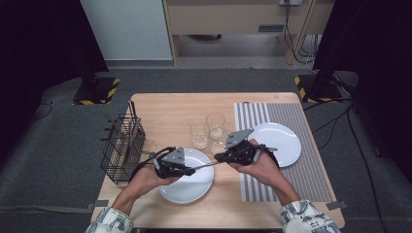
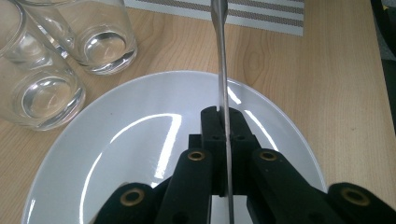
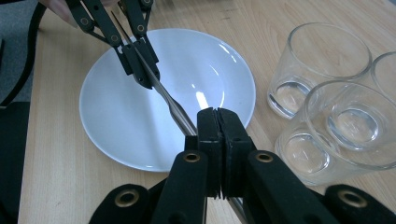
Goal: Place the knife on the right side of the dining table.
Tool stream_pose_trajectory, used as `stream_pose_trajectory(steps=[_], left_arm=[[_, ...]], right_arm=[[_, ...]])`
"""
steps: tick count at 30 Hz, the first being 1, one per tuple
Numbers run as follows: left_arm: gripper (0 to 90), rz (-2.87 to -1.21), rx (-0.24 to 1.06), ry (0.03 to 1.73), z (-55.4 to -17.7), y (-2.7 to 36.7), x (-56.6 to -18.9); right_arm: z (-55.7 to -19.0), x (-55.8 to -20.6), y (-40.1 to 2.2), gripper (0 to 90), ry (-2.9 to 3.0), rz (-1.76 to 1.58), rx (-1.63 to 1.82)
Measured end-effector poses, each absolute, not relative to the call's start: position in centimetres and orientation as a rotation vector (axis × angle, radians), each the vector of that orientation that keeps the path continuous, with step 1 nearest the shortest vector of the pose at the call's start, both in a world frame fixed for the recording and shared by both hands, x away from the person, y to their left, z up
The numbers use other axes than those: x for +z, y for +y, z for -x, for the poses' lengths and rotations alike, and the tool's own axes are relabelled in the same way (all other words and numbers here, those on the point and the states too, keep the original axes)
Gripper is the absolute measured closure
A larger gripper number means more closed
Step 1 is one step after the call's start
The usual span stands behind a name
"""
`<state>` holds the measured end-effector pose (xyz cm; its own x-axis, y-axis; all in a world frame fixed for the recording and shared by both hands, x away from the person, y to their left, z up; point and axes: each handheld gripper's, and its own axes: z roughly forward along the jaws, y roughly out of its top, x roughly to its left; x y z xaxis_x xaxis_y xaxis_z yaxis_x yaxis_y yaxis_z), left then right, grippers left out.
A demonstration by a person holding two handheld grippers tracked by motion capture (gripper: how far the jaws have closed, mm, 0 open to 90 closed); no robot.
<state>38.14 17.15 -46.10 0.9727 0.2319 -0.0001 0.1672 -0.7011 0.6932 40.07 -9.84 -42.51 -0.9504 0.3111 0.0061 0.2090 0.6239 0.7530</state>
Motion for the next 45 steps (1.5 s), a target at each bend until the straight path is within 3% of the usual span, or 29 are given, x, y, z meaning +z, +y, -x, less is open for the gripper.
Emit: stream_pose_trajectory(steps=[14,27,45], left_arm=[[88.3,-2.344,0.107,0.259,-38.1,17.5,-45.8],[88.3,-2.323,0.100,0.248,-38.0,17.8,-45.6],[88.3,-2.308,0.093,0.222,-38.1,18.0,-45.2]], right_arm=[[-39.7,-42.5,-9.8,71.6,2.712,-0.357,1.324],[-39.7,-43.1,-9.7,64.8,2.722,-0.329,1.314],[-39.6,-43.7,-10.0,70.1,2.731,-0.289,1.296]])
